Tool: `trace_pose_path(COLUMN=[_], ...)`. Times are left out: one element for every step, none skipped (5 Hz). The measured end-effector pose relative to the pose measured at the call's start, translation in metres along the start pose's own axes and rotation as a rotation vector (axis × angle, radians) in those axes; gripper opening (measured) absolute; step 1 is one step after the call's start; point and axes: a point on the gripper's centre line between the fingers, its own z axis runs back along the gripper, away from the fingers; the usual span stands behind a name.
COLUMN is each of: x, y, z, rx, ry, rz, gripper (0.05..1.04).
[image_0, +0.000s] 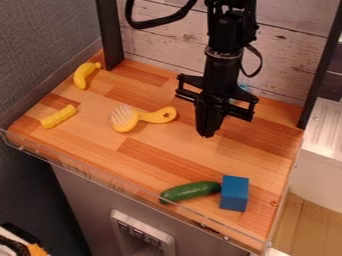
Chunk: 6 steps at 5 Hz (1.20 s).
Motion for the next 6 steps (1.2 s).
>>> trace_pose_path(x=[0.001, 0.011, 0.016, 0.018, 0.016, 0.011], y=[0.010, 0.034, 0.056, 0.077, 0.095, 0.109], z=[0.000, 0.005, 0.011, 0.012, 0.015, 0.013], rx=[0.004, 0.006, 0.009, 0.001, -0.006, -0.014], ry=[0.001, -0.004, -0.011, 0.000, 0.005, 0.012], rz=[-0.085, -0.185, -0.276, -0.302, -0.261, -0.177], gripper=[0.239, 0.479, 0.789, 1.001, 1.002, 0.999])
